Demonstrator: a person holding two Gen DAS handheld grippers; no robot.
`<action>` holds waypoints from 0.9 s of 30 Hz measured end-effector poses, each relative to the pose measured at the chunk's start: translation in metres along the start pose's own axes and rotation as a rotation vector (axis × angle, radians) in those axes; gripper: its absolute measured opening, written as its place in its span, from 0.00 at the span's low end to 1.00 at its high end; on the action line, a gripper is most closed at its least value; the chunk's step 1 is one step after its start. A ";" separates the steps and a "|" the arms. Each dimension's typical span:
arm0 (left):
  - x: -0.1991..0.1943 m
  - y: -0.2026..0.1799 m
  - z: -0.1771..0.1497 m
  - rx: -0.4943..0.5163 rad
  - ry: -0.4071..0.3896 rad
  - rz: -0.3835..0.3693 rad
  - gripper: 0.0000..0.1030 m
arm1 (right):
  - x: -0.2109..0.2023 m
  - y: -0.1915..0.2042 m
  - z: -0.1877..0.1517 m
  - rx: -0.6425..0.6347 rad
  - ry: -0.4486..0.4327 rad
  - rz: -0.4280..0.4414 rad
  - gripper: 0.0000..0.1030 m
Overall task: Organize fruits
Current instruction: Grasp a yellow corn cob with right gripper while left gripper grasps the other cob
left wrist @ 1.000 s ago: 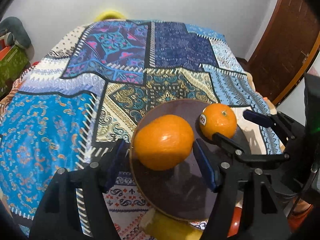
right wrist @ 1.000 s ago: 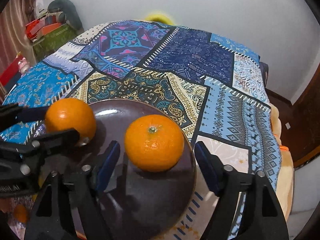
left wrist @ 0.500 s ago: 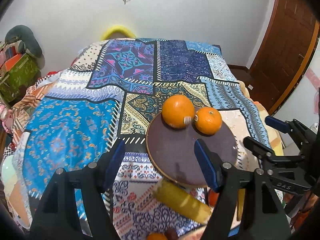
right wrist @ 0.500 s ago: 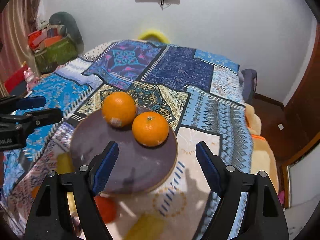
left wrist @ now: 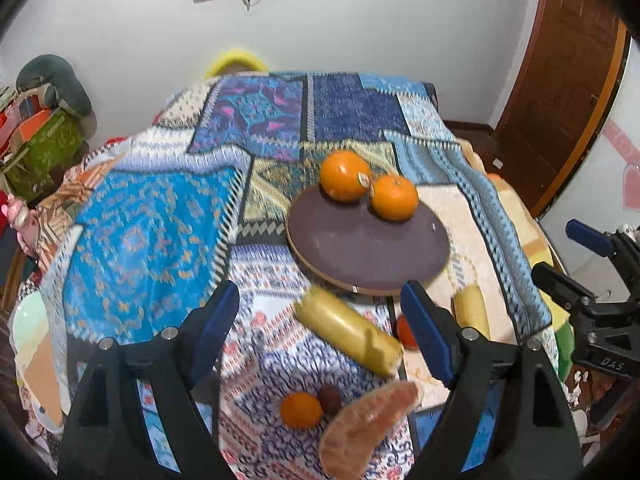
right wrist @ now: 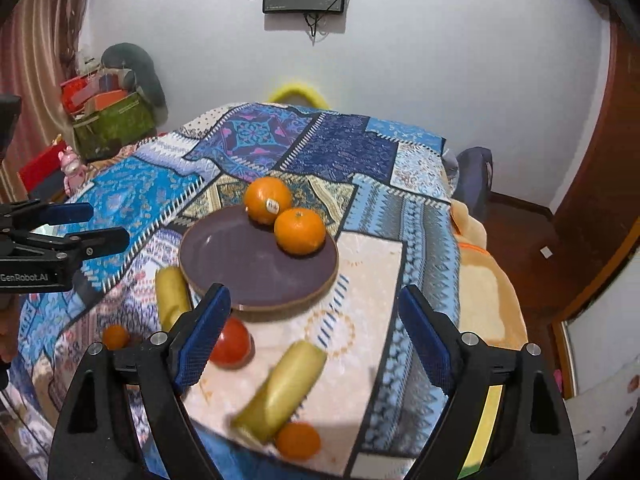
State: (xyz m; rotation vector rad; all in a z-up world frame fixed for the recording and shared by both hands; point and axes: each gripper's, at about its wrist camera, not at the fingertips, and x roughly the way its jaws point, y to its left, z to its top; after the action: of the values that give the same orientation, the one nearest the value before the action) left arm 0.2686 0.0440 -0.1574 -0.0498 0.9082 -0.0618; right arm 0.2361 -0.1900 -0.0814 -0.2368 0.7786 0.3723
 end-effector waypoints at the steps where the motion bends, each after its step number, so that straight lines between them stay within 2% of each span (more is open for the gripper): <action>1: 0.003 -0.002 -0.005 0.001 0.013 -0.004 0.81 | -0.001 0.000 -0.004 0.000 0.003 -0.001 0.81; 8: 0.033 -0.018 -0.039 0.031 0.124 -0.018 0.81 | 0.007 -0.001 -0.034 0.008 0.066 0.016 0.82; 15: 0.067 -0.032 -0.056 0.054 0.211 -0.049 0.81 | 0.034 0.001 -0.063 0.052 0.175 0.067 0.82; 18: 0.077 -0.038 -0.058 0.075 0.223 -0.042 0.81 | 0.043 0.002 -0.069 0.059 0.198 0.086 0.82; 21: 0.081 -0.041 -0.058 0.087 0.200 -0.025 0.80 | 0.049 0.002 -0.071 0.065 0.209 0.107 0.80; 24: 0.084 -0.035 -0.057 0.080 0.202 -0.036 0.67 | 0.055 0.004 -0.071 0.061 0.220 0.139 0.78; 25: 0.084 -0.032 -0.057 0.066 0.207 -0.066 0.64 | 0.058 0.005 -0.071 0.056 0.227 0.142 0.72; 27: 0.081 -0.024 -0.057 0.038 0.218 -0.112 0.50 | 0.063 0.006 -0.072 0.055 0.244 0.159 0.63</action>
State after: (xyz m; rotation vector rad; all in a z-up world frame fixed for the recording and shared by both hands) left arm 0.2725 0.0131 -0.2546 -0.0591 1.1210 -0.1921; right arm 0.2285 -0.1946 -0.1767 -0.1706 1.0502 0.4768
